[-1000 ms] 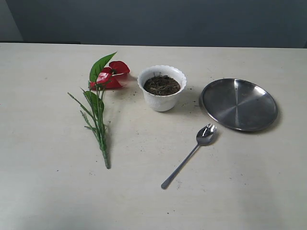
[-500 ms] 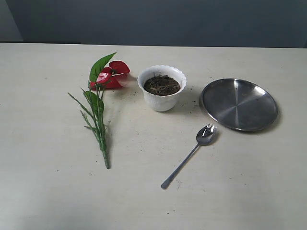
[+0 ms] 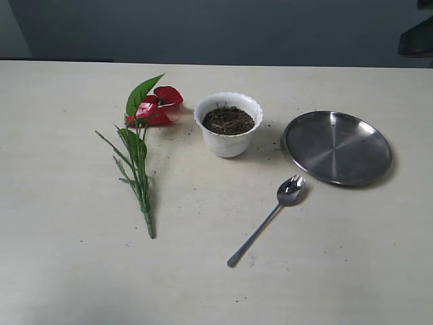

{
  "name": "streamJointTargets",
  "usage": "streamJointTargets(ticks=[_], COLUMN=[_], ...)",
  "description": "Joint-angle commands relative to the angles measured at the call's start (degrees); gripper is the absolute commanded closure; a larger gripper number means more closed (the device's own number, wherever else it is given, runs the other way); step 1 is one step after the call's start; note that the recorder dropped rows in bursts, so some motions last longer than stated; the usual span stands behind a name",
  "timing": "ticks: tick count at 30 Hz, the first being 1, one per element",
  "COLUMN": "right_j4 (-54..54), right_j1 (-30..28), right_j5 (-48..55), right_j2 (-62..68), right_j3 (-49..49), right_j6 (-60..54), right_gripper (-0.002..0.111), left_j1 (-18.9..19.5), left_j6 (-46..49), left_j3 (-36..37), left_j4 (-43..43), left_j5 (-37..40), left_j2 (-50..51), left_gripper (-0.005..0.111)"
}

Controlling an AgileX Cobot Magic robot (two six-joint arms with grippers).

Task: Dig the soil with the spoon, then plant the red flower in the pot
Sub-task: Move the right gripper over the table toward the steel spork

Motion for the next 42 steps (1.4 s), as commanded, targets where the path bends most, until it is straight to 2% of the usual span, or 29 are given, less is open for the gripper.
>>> streamJointTargets(ticks=[1, 19, 27, 34, 39, 42], right_j4=[0.0, -2.2, -2.2, -1.1, 2.9, 1.7], right_j1=[1.4, 1.4, 1.4, 1.4, 1.4, 1.4], right_j5=[1.9, 11.1, 8.7, 1.3, 1.5, 1.2], right_j2=[3.3, 13.2, 13.4, 13.4, 13.6, 13.8], right_j3=[-0.3, -0.3, -0.3, -0.3, -0.2, -0.1], right_j6=[-0.6, -0.5, -0.5, -0.2, 4.1, 13.9], right_gripper=[0.109, 0.109, 0.109, 0.109, 0.109, 0.109], left_j1=[0.0, 0.0, 0.0, 0.0, 0.0, 0.0], left_j6=[-0.1, -0.1, -0.1, -0.1, -0.1, -0.1], left_j3=[0.3, 0.3, 0.3, 0.3, 0.3, 0.3], left_j4=[-0.1, -0.1, -0.1, -0.1, -0.1, -0.1], left_j5=[0.1, 0.1, 0.1, 0.1, 0.1, 0.1], left_j2=[-0.3, -0.3, -0.3, -0.3, -0.3, -0.3], left_gripper=[0.106, 0.106, 0.106, 0.106, 0.106, 0.106])
